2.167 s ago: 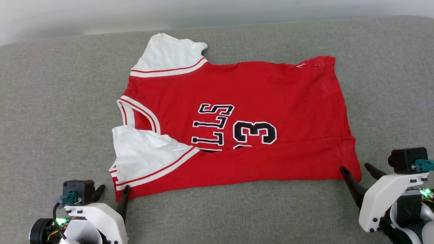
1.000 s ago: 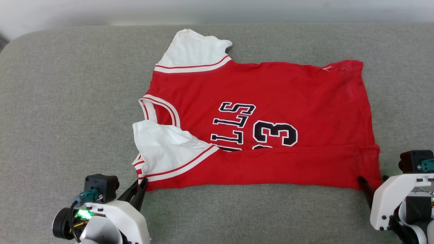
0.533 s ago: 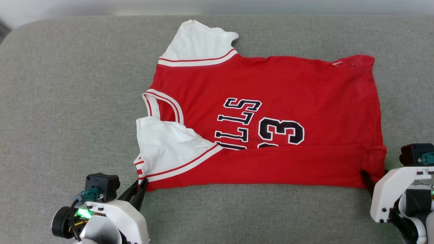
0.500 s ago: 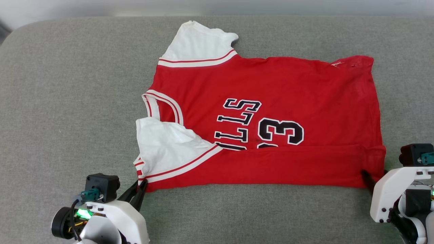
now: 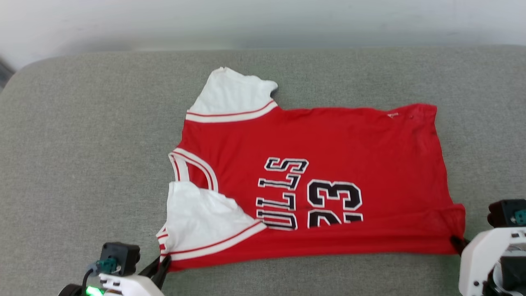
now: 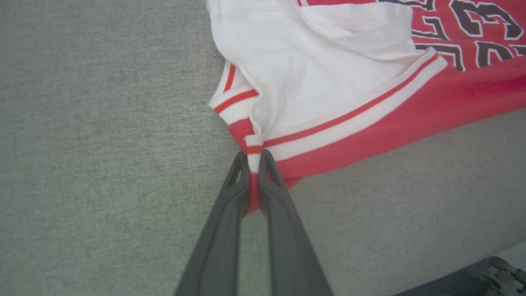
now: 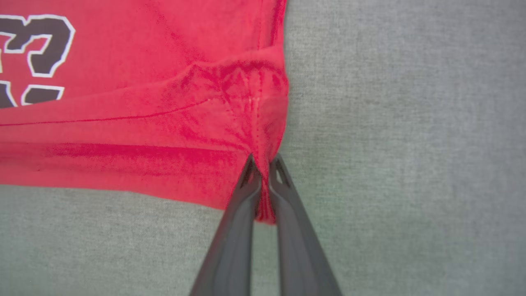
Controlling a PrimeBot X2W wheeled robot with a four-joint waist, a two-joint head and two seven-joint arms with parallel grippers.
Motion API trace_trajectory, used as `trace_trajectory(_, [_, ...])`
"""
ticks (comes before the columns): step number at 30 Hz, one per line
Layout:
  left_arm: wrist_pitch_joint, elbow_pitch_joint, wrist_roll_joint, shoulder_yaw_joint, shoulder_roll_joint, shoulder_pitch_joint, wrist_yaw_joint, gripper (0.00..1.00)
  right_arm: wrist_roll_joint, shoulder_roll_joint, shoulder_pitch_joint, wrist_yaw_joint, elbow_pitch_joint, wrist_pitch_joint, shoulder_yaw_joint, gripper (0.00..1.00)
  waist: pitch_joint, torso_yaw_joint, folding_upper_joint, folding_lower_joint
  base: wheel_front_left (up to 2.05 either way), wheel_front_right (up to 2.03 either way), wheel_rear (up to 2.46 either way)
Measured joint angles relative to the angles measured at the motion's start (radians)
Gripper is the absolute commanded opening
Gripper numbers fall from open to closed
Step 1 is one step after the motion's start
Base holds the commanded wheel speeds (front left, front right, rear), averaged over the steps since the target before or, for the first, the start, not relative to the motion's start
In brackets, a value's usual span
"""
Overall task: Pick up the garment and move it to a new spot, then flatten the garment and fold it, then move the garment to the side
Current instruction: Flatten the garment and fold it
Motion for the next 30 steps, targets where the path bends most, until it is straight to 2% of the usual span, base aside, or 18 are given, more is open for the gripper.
trace_trajectory(5, [0.003,-0.028,-0.011,-0.004,0.033,0.052,0.002,0.0,0.021,-0.026,0.08,0.0,-0.084,0.061,-0.022,0.0,-0.019,-0.006,0.0,0.0,0.0,0.0,0.0])
trace_trajectory(9, [0.01,-0.045,-0.021,-0.013,0.039,0.079,0.003,0.0,0.042,-0.035,0.14,0.0,-0.137,0.124,-0.038,0.0,-0.024,-0.006,0.0,0.0,0.0,0.0,0.0])
trace_trajectory(16, [0.011,0.004,-0.025,-0.041,0.001,0.073,-0.019,0.0,0.055,-0.01,0.157,0.0,-0.135,0.134,-0.046,0.0,-0.013,-0.012,0.0,0.0,0.0,0.0,0.0])
trace_trajectory(17, [0.005,0.017,-0.023,-0.044,-0.006,0.067,-0.021,0.09,0.055,-0.008,0.153,0.0,-0.127,0.129,-0.044,0.0,-0.011,-0.013,0.0,0.0,0.0,0.0,0.0])
trace_trajectory(18, [0.002,0.03,-0.019,-0.046,-0.011,0.06,-0.028,0.47,0.062,-0.005,0.148,0.0,-0.117,0.126,-0.043,0.0,-0.009,-0.014,0.0,0.0,0.0,0.0,0.0])
trace_trajectory(19, [-0.004,0.043,-0.017,-0.048,-0.016,0.057,-0.03,1.0,0.068,0.001,0.142,0.0,-0.107,0.121,-0.04,0.0,-0.007,-0.015,0.0,0.0,0.0,0.0,0.0])
trace_trajectory(20, [-0.008,0.056,-0.016,-0.049,-0.02,0.053,-0.034,1.0,0.068,0.003,0.137,0.0,-0.099,0.119,-0.037,0.28,-0.005,-0.016,0.0,0.0,0.0,0.0,0.0])
trace_trajectory(21, [-0.015,0.065,-0.015,-0.049,-0.024,0.049,-0.036,1.0,0.062,0.002,0.131,0.0,-0.091,0.11,-0.033,0.85,-0.004,-0.017,0.0,0.0,0.0,0.0,0.0])
trace_trajectory(22, [-0.021,0.075,-0.012,-0.049,-0.026,0.045,-0.038,1.0,0.052,-0.001,0.125,0.0,-0.083,0.098,-0.032,1.0,-0.004,-0.018,0.0,0.0,0.0,0.0,0.0])
trace_trajectory(30, [-0.128,0.098,-0.006,-0.011,-0.044,0.019,-0.066,1.0,0.057,0.009,0.084,-0.001,-0.063,0.015,-0.031,1.0,-0.028,-0.024,0.0,0.0,0.0,0.0,0.0])
